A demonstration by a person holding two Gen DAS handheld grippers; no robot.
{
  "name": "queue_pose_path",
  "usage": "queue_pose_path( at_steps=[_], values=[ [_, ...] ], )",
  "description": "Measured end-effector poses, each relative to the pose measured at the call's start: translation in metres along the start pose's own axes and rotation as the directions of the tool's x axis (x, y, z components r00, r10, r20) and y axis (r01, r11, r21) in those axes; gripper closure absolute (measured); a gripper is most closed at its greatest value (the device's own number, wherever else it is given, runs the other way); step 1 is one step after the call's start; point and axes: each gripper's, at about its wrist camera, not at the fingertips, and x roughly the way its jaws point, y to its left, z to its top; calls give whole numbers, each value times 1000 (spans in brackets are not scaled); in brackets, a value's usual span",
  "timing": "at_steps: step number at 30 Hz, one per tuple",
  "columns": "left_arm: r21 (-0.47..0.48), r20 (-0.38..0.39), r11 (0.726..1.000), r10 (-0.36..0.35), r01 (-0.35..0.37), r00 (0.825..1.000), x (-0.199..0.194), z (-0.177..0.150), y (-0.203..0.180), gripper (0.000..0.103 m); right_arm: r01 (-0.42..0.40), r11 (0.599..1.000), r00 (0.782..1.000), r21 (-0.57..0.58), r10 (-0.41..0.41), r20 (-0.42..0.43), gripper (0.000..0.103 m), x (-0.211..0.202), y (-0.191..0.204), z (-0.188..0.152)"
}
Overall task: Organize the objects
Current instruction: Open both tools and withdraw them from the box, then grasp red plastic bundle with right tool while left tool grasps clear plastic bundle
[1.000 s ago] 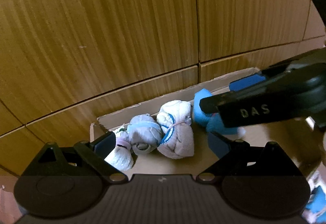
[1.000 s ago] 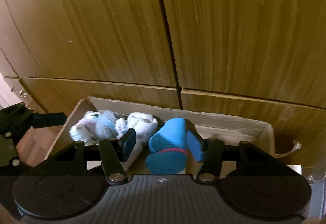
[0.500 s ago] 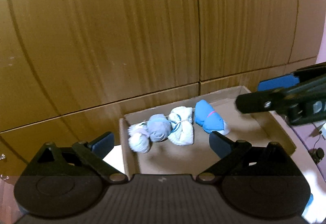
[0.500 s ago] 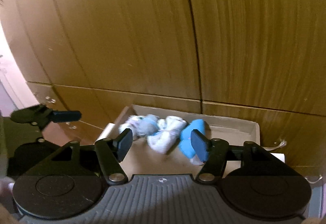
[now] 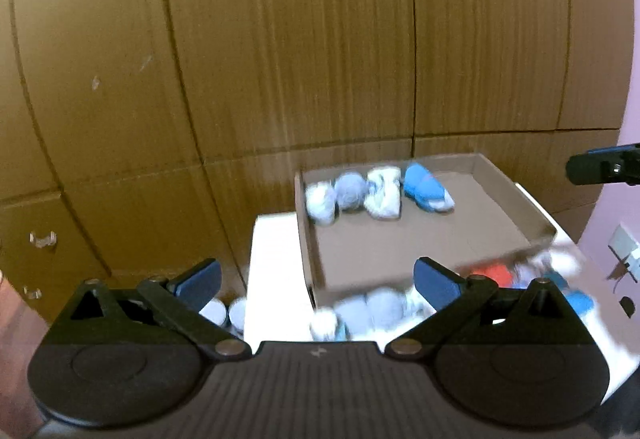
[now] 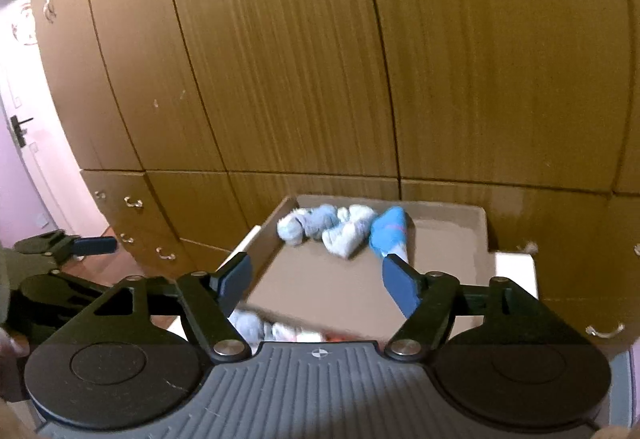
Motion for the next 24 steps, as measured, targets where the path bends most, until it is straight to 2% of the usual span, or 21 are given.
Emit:
queue_pose_path(
  at_steps=[5,7,12,14,15,18,20,24],
  values=[
    [-4,-8,1000,-12,12,1000,-20,-41,-19,1,60,998,998,-29,-59,16,21,-31,9,-45],
    [-4,-8,999,-37,37,999,-25,-55,-31,1,89,995,996,-44,-88,13,21,-38,11,-69],
    [20,-24,995,-95,96,995,-15,-84,-65,1,104,993,994,-60,-106,-35,21,-44,14,-127],
    [40,-58,993,-105,107,993,-4,-95,-76,4,123,988,991,-94,-127,-41,22,-43,15,-144],
    [47,-69,993,-107,110,992,1,-98,-79,8,133,985,990,-107,-138,-42,22,-41,15,-149],
    [72,-76,992,-100,106,992,10,-108,-87,10,150,982,986,-112,-156,-53,23,-35,12,-163],
    [90,-81,990,-104,111,991,14,-110,-90,17,157,982,985,-101,-164,-62,26,-29,9,-169],
    [102,-91,986,-122,132,988,16,-115,-93,23,156,984,984,-82,-161,-69,30,-22,6,-180]
  ],
)
